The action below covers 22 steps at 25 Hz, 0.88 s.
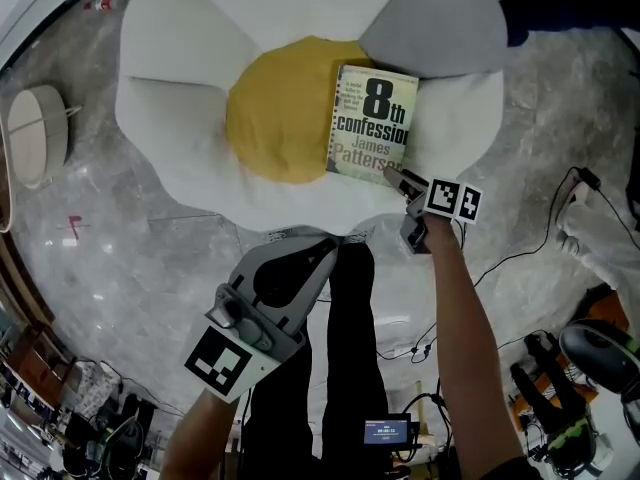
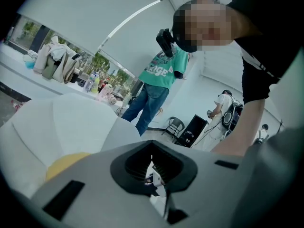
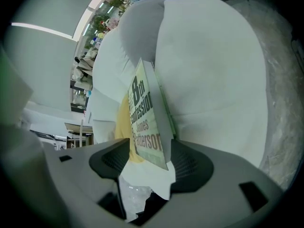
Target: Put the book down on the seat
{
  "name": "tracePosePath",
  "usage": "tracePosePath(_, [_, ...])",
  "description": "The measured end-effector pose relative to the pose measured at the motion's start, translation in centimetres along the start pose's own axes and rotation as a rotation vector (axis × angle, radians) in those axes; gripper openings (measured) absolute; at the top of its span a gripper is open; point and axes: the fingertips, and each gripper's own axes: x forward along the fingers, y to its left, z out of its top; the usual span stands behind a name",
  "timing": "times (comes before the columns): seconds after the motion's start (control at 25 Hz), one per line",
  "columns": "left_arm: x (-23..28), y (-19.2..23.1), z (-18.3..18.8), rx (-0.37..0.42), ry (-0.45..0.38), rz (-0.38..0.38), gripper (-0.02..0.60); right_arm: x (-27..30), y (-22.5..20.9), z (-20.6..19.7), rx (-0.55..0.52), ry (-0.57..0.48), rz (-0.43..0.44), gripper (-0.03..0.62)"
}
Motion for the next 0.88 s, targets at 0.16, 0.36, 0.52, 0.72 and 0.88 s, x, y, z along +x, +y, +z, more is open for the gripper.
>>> tracePosePath(0.16, [-0.1,-0.5,-0.5,0.001,0.005,-0.003,0.012,0.2,0.6,-0.2,-0.013,0.01,0.023,0.287])
tracePosePath(0.36, [-0.3,-1.3,-0.3,0.0,0.002,-0.005,0.012,-0.4,1.3,-0.3,-0.03,0.014,0.036,0.285])
tracePosePath(0.52, [-0.4,-1.9,-0.2,-0.002,0.015,0.012,0.012,-1.5,2.5,-0.8,-0.043,0.022,0.091,0.238])
tracePosePath(0.72, [-1.3,-3.4,1.1,0.004,0.011,0.029,0.012,-3.9,4.8,-1.5,-0.083,0.022,0.114,0.173])
tracePosePath(0.88, [-2.2,-5.4,2.9,0.014,0.012,0.03,0.012,-6.2,6.5,-2.3,-0.116,0.018,0.103,0.087])
